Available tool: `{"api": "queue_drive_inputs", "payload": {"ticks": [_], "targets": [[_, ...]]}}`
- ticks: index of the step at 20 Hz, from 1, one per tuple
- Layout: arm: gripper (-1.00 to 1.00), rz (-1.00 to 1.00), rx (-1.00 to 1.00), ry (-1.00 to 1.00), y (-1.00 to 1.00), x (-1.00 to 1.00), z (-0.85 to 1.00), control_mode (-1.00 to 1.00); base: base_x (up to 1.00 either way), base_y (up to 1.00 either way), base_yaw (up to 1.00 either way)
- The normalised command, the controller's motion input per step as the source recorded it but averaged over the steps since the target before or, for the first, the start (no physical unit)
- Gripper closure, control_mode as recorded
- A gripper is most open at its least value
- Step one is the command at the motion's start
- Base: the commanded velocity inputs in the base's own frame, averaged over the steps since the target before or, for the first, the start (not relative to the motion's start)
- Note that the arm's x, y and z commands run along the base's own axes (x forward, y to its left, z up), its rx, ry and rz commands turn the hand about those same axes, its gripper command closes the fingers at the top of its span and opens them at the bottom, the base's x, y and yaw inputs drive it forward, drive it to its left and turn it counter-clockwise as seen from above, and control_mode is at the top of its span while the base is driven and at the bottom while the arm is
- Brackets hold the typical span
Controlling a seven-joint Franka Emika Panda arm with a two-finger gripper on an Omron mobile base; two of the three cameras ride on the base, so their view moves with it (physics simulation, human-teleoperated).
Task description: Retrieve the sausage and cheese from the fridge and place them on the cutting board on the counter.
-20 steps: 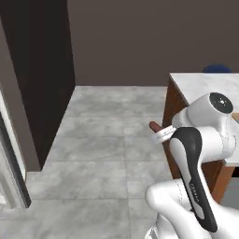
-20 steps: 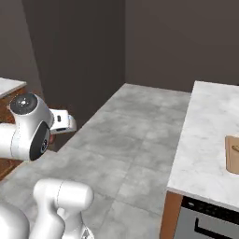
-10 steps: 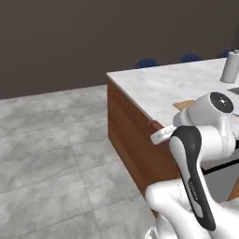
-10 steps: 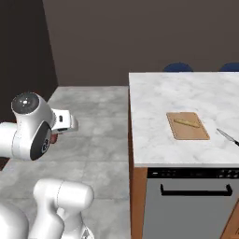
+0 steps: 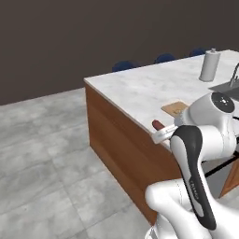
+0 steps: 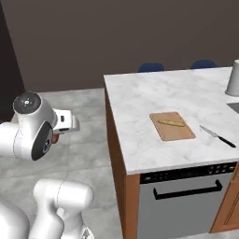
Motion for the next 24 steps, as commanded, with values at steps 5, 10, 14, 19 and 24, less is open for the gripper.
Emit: {"api": "queue_drive_inputs", "payload": {"ticks": [5, 10, 14, 19, 24], "targets": [[1.00, 0.00, 0.00, 0.00, 0.00, 0.00, 0.00, 1.00, 0.54, 0.45, -0.30], [1.00, 0.00, 0.00, 0.00, 0.00, 0.00, 0.00, 1.00, 0.53, 0.40, -0.50], [1.00, 0.00, 0.00, 0.00, 0.00, 0.00, 0.00, 1.00, 0.48, 0.38, -0.58], [1.00, 0.00, 0.00, 0.00, 0.00, 0.00, 0.00, 1.00, 0.42, 0.39, -0.61], [1.00, 0.00, 0.00, 0.00, 0.00, 0.00, 0.00, 1.00, 0.28, 0.44, -0.58]]}}
